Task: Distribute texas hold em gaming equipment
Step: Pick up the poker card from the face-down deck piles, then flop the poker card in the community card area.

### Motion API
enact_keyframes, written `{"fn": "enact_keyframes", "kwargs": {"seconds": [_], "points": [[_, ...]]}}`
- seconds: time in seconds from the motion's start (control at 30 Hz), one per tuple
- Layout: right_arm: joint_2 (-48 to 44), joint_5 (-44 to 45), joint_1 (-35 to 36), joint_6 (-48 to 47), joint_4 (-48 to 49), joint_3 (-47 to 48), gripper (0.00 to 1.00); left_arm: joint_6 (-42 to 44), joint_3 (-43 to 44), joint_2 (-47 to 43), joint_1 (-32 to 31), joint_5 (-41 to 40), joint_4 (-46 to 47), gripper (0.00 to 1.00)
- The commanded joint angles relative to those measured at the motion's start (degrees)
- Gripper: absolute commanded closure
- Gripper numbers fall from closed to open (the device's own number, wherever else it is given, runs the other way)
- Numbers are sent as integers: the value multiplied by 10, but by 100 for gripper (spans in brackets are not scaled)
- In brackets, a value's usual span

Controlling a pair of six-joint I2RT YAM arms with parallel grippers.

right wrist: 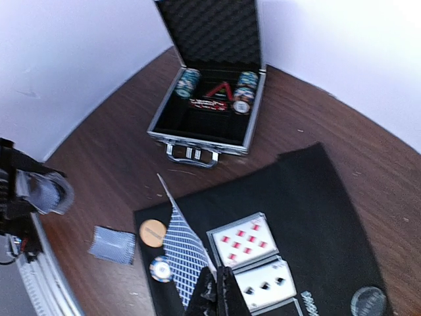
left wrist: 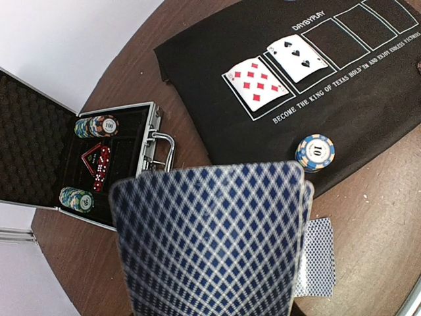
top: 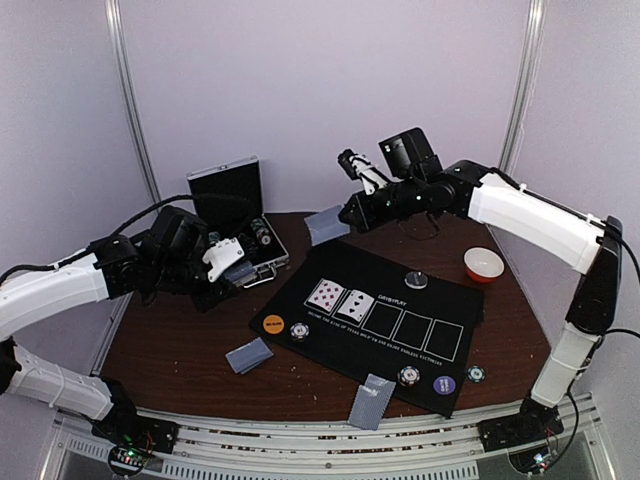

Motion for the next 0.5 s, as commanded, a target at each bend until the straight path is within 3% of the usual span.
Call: {"fn": "enact_keyframes", "kwargs": {"seconds": [0.0, 0.23, 0.47], "points": [[-30, 230, 1, -84, -130, -52, 100, 1, 6, 2, 0, 5, 32, 64], [-3, 479, 7, -138, -210, -95, 100, 3, 9, 6, 0, 5, 32, 64], [97, 577, 67, -162, -252, -104, 100, 1, 11, 7, 0, 5, 31, 64]]}}
